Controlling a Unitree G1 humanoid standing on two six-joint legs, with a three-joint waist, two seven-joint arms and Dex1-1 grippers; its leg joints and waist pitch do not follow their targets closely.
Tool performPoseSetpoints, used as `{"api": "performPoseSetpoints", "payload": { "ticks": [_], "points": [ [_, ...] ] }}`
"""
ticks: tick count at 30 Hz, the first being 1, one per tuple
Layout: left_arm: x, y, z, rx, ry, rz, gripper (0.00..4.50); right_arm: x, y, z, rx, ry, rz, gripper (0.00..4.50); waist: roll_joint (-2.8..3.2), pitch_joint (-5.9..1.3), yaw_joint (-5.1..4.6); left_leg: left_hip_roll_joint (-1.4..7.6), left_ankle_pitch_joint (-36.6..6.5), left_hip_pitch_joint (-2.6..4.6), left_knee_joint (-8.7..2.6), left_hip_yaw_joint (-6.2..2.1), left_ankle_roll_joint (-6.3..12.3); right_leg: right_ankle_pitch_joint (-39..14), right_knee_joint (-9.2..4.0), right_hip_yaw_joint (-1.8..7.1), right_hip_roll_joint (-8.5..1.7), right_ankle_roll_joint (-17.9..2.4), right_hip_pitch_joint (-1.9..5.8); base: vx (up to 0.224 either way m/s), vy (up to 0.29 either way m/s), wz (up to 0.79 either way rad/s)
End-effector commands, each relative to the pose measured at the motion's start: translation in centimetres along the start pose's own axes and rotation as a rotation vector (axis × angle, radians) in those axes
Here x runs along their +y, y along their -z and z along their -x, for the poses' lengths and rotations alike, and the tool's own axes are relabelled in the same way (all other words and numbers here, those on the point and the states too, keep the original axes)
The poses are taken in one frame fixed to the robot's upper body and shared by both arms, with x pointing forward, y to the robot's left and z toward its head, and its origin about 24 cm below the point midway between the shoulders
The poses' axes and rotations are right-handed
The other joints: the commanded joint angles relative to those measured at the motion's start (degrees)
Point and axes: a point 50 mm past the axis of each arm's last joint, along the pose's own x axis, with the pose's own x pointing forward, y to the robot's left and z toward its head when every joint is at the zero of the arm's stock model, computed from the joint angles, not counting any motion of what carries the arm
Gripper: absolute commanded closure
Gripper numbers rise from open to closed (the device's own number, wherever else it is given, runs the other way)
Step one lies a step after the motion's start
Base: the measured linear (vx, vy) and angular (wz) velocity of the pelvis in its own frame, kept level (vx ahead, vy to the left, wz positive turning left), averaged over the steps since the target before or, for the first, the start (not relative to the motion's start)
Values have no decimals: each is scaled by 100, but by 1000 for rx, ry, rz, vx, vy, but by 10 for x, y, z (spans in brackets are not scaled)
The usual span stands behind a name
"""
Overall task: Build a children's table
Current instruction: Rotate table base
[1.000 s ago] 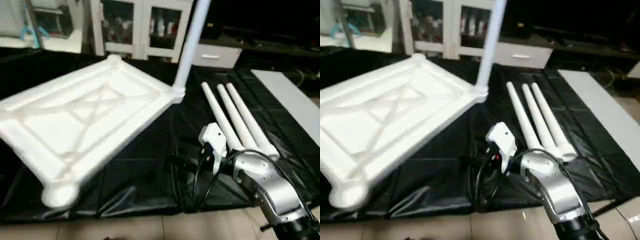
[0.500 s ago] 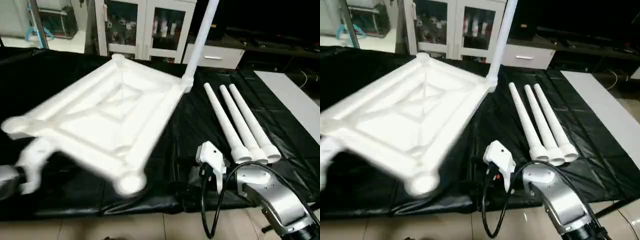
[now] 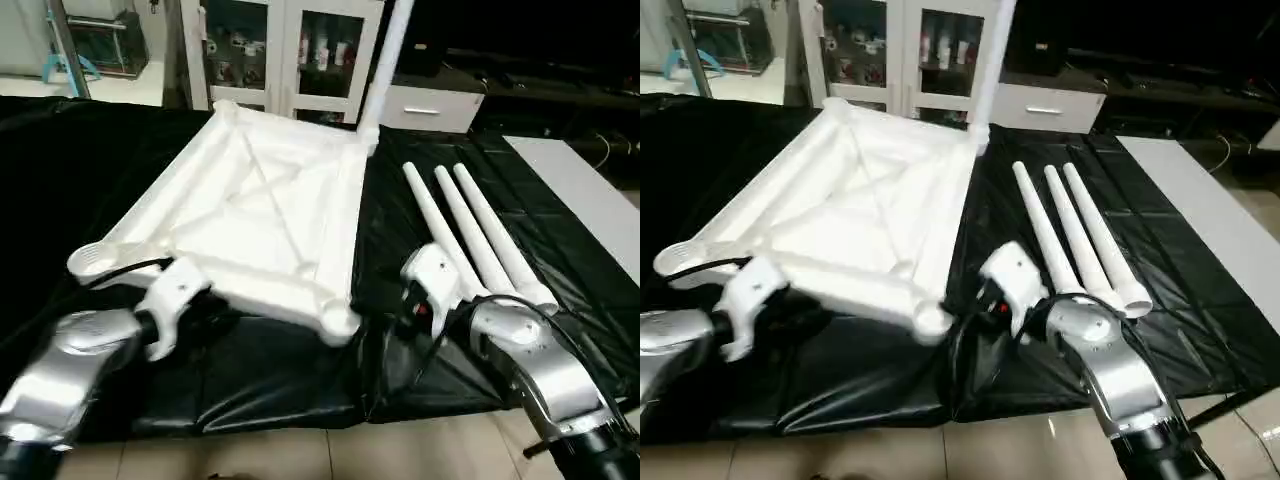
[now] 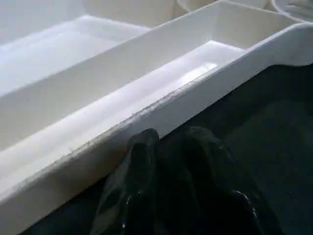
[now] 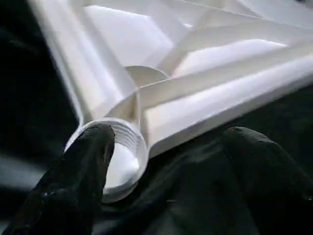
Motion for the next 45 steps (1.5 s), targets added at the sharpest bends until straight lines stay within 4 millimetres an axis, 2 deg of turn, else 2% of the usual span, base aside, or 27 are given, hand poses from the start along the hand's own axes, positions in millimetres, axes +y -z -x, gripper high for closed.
{"api": "performPoseSetpoints", "payload": {
  "ticks": [1,5,6,7,8,9,11,13,16,17,21,23,24,25,27,28,29,30,31,32,33,36,37,38,41,42,45],
  "points": [
    [1,-18,-8,-75,-33,-63,324,-9,-5,1,-24,58,13,65,166,-335,-22,136,-1306,55,-463,-31,-258,-1110,-391,277,-319,-791,214,0,0,0],
    [-3,-30,-12,-136,-7,-75,324,-8,-11,0,-61,47,5,65,161,-352,-33,135,-1006,30,-442,-29,-185,-720,-340,275,-310,-857,252,0,0,0],
    [-18,-37,-1,-149,192,-71,324,-6,-15,3,-89,10,0,65,169,-352,-34,138,-1002,39,-442,-30,-182,-675,-328,272,-309,-880,254,0,0,0],
    [-18,-37,-1,-149,192,-71,324,-6,-15,3,-89,10,0,65,176,-361,-23,138,-975,59,-437,-27,-190,-650,-313,275,-327,-913,252,0,0,0],
    [-25,-42,9,-150,304,-53,304,-5,-16,5,-100,-8,-1,65,170,-345,-48,146,-928,30,-453,-22,-176,-544,-301,274,-298,-977,252,0,0,0],
    [-26,-43,10,-151,321,-51,295,-5,-16,6,-102,-11,-1,65,181,-349,-52,145,-941,58,-444,-14,-190,-478,-277,271,-291,-1043,242,0,0,0],
    [-25,-55,14,-170,361,-76,290,-6,-16,10,-108,-43,0,65,152,-325,-68,130,-994,54,-443,10,-164,-549,-292,274,-272,-1061,233,0,0,0],
    [-24,-61,12,-185,368,-106,276,-6,-17,11,-107,-57,1,65,164,-305,-46,129,-1155,79,-444,21,-131,-868,-345,284,-281,-1001,213,0,0,0],
    [-15,-78,-3,-236,332,-195,248,-8,-16,19,-77,-111,26,65,154,-283,-30,128,-1368,73,-468,-2,-149,-1424,-422,280,-294,-812,219,0,0,0],
    [-10,-85,-11,-247,319,-231,243,-9,-16,24,-50,-146,37,65,151,-292,-6,124,-1473,133,-437,16,-143,-1548,-460,285,-291,-741,174,0,0,0],
    [-5,-91,-26,-233,333,-268,216,-10,-13,35,8,-219,62,65,143,-336,-9,130,-1145,9,-440,-39,-139,-1306,-396,274,-339,-654,295,0,0,0],
    [-5,-90,-31,-218,352,-272,200,-11,-13,38,22,-228,64,65,130,-346,-44,128,-1096,-22,-433,-45,-132,-1300,-388,266,-346,-686,307,0,0,0],
    [-4,-85,-45,-169,385,-291,200,-13,-14,44,46,-236,76,65,198,-346,-50,115,-1093,26,-413,-24,-94,-1245,-436,276,-329,-730,258,0,0,0],
    [-3,-83,-52,-144,398,-301,171,-15,-14,46,54,-234,83,65,165,-351,-54,97,-1096,58,-390,-1,-40,-1194,-454,280,-302,-739,240,0,0,0],
    [-4,-81,-58,-110,417,-319,163,-17,-16,48,55,-223,94,65,170,-384,-17,123,-787,10,-383,-22,23,-595,-345,280,-336,-925,300,0,0,0],
    [-3,-80,-62,-91,431,-323,152,-17,-17,49,54,-219,96,65,166,-380,-25,122,-762,-3,-384,-25,29,-570,-336,274,-331,-949,308,0,0,0],
    [-2,-77,-67,-56,446,-339,139,-18,-18,50,53,-212,100,65,243,-404,-22,121,-731,39,-364,-13,37,-416,-329,275,-329,-1032,290,0,0,0],
    [0,-75,-71,-28,448,-366,128,-19,-19,52,55,-209,102,65,220,-394,-25,106,-721,35,-360,-4,85,-328,-345,273,-304,-1082,291,0,0,0],
    [0,-75,-72,-23,449,-370,128,-19,-19,52,56,-209,102,65,244,-398,-9,114,-745,40,-361,-14,78,-310,-329,274,-324,-1118,303,0,0,0],
    [1,-75,-73,-18,451,-374,115,-18,-19,52,57,-209,103,65,226,-396,-1,132,-776,34,-369,-18,82,-316,-325,274,-343,-1163,316,0,0,0],
    [2,-73,-77,4,452,-402,107,-18,-20,54,62,-209,107,65,259,-390,2,140,-845,39,-373,-19,67,-355,-329,272,-351,-1213,311,0,0,0],
    [3,-72,-84,35,461,-430,76,-16,-19,56,71,-215,106,65,235,-374,18,129,-960,32,-373,-15,96,-623,-374,279,-363,-1165,324,0,0,0],
    [2,-71,-86,48,464,-438,76,-15,-18,56,73,-218,105,65,242,-379,22,135,-975,33,-372,-17,98,-693,-372,279,-371,-1157,329,0,0,0],
    [2,-71,-88,56,465,-443,105,-14,-18,56,75,-220,105,65,240,-380,24,135,-954,32,-370,-17,107,-704,-374,280,-373,-1154,329,0,0,0],
    [4,-70,-92,77,440,-465,114,-13,-18,55,77,-225,105,65,258,-381,37,148,-960,32,-371,-25,118,-783,-380,278,-389,-1164,326,0,0,0],
    [5,-70,-93,81,439,-465,144,-13,-18,55,78,-228,104,65,261,-380,41,151,-967,37,-371,-27,115,-796,-383,276,-392,-1168,322,0,0,0],
    [5,-70,-94,89,437,-452,162,-12,-18,54,79,-232,103,65,257,-390,39,151,-902,37,-369,-26,130,-643,-359,275,-385,-1221,322,0,0,0]
  ]
}}
